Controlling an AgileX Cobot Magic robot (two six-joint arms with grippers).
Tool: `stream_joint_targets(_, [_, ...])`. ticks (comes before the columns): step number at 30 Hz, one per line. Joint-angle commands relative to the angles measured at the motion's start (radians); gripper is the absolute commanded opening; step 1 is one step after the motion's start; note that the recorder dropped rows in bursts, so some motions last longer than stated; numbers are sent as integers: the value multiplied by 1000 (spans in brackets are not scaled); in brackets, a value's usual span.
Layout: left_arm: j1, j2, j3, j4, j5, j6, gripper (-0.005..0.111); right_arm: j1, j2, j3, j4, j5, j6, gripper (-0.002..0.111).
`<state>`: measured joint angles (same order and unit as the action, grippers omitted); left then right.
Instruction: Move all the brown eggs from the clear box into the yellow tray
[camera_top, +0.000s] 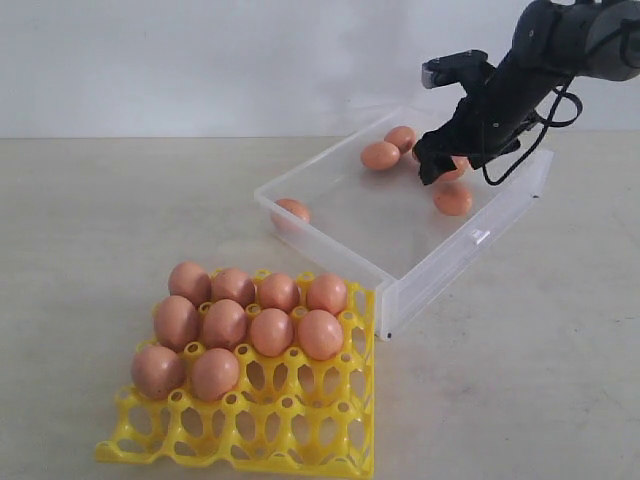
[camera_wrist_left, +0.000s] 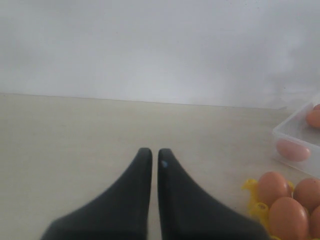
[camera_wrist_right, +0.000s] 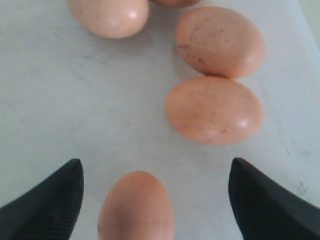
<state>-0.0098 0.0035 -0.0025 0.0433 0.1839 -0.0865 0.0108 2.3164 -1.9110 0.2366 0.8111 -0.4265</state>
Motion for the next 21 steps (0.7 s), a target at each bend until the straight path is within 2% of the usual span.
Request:
stream_joint_targets(1, [6,-3,3,-1,-5,1,4,-1,-15,5,-75,72,189,70])
stream_joint_targets(5, [6,-3,3,-1,-5,1,4,-1,-15,5,-70,88,174,70])
stream_joint_targets(11, [6,-3,3,-1,-5,1,4,-1,-15,5,3,140,-13,70])
stream_joint_targets(16, [6,-3,3,-1,-5,1,4,-1,-15,5,96,164,-9,70])
stream_joint_targets(21, [6,-3,3,-1,-5,1,4,-1,-10,5,108,164,37,70])
